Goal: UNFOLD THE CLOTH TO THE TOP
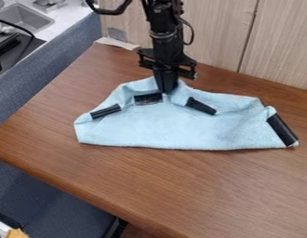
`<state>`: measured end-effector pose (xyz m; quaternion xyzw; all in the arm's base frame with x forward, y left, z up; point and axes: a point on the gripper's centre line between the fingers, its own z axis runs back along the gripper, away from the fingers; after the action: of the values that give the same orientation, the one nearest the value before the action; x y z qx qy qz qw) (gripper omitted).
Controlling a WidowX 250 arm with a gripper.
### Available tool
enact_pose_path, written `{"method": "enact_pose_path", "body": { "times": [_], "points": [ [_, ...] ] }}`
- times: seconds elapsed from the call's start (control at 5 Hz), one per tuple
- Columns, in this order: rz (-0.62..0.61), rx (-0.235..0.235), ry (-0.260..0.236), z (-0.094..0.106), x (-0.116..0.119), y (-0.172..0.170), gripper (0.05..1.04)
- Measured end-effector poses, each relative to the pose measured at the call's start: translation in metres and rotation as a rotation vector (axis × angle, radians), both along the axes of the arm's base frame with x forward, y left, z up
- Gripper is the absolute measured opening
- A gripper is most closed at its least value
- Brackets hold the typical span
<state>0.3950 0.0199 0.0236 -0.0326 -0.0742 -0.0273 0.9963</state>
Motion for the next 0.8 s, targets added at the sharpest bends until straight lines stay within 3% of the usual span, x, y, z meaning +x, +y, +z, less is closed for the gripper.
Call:
{"method": "enact_pose_path", "body": {
  "times": [0.4, 0.6, 0.8],
  "points": [
    [0.066, 0.017, -0.026, -0.0098, 0.0195, 0.0110, 0.076],
    [0.071, 0.013, -0.013, -0.0112, 0.0206, 0.0131, 0.223],
    [0.073, 0.013, -0.004, -0.0131, 0.0180, 0.0147, 0.478]
  ]
}}
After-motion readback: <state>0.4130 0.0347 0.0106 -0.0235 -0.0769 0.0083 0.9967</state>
